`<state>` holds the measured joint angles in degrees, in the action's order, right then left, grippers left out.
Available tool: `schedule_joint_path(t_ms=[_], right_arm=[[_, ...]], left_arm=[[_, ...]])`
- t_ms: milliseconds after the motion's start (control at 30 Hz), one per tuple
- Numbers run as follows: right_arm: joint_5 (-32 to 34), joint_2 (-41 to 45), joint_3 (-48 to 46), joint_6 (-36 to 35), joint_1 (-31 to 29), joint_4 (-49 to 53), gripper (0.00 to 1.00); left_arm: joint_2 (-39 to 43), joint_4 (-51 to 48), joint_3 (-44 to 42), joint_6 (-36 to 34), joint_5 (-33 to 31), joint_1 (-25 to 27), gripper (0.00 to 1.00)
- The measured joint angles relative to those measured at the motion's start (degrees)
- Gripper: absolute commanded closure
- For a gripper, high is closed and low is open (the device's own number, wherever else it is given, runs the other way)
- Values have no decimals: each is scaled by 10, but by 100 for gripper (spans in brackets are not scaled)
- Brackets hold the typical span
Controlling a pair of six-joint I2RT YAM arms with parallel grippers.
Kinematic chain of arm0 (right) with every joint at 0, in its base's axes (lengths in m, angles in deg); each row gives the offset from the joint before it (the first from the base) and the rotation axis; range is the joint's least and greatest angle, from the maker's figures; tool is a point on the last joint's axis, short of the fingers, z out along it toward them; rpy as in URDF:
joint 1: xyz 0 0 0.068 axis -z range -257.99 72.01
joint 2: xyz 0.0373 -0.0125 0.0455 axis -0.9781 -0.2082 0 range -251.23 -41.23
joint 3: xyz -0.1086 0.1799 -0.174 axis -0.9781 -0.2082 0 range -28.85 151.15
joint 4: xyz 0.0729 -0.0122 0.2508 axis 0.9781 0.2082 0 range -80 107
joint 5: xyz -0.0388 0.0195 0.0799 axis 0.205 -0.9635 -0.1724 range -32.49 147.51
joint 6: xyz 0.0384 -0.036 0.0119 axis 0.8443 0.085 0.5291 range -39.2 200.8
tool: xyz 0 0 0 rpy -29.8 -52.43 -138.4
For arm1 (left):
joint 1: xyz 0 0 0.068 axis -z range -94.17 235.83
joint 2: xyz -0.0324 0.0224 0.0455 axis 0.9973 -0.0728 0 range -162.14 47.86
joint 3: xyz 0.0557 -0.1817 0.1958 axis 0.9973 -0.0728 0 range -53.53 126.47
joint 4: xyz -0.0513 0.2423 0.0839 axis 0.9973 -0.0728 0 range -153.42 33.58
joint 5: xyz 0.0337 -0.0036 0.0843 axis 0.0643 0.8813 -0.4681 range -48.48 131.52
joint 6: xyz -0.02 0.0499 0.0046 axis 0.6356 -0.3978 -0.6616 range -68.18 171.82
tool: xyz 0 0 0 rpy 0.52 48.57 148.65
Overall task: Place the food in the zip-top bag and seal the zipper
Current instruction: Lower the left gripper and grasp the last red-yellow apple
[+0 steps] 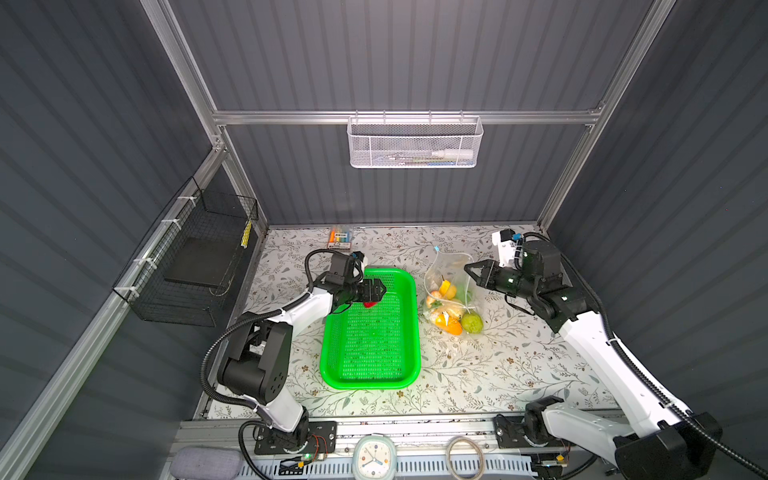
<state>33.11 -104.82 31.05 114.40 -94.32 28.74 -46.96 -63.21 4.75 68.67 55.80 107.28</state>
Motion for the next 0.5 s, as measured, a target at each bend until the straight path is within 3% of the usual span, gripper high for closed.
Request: schedule_joint_path(t_ms=[500], right_arm=[[0,0,0,5,0,-1,100]], left_arm=[[-67,-42,48,-100,-73,15,12]])
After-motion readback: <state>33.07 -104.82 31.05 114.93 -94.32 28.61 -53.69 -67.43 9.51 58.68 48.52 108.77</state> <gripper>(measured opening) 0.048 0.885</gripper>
